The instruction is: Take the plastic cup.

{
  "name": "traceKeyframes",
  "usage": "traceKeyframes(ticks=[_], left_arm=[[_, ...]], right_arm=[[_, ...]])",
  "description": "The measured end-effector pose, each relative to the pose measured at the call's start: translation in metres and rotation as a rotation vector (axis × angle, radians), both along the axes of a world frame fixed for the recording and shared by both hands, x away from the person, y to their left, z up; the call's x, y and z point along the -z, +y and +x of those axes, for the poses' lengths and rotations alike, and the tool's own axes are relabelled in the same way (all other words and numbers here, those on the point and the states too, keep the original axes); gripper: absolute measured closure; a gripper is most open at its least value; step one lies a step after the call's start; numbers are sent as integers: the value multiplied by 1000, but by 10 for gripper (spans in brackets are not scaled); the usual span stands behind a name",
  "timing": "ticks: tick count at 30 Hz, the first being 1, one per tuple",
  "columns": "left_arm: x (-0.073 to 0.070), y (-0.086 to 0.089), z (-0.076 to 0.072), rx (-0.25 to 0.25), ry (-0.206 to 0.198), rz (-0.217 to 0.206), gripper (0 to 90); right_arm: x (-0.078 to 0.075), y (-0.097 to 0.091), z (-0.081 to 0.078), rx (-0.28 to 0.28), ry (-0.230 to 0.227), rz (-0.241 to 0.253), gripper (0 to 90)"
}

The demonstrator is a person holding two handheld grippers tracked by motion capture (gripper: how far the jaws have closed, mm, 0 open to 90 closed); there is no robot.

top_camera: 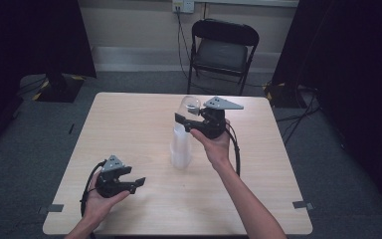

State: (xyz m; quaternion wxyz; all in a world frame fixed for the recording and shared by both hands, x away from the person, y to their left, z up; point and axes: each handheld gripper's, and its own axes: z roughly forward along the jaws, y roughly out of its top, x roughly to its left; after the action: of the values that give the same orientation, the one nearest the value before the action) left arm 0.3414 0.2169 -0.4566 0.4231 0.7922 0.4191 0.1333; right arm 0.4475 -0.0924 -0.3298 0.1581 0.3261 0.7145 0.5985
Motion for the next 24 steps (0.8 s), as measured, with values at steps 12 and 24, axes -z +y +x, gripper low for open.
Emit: traceKeyframes(ticks=[12,24], left_arm=[[-5,-3,-1,-10,-19,-25,268],[-13,-13,-5,55,-53,-88,302]], right_arm=[[-14,-24,-11,23,11,30,391],[-4,-47,-35,36,60,79,399]])
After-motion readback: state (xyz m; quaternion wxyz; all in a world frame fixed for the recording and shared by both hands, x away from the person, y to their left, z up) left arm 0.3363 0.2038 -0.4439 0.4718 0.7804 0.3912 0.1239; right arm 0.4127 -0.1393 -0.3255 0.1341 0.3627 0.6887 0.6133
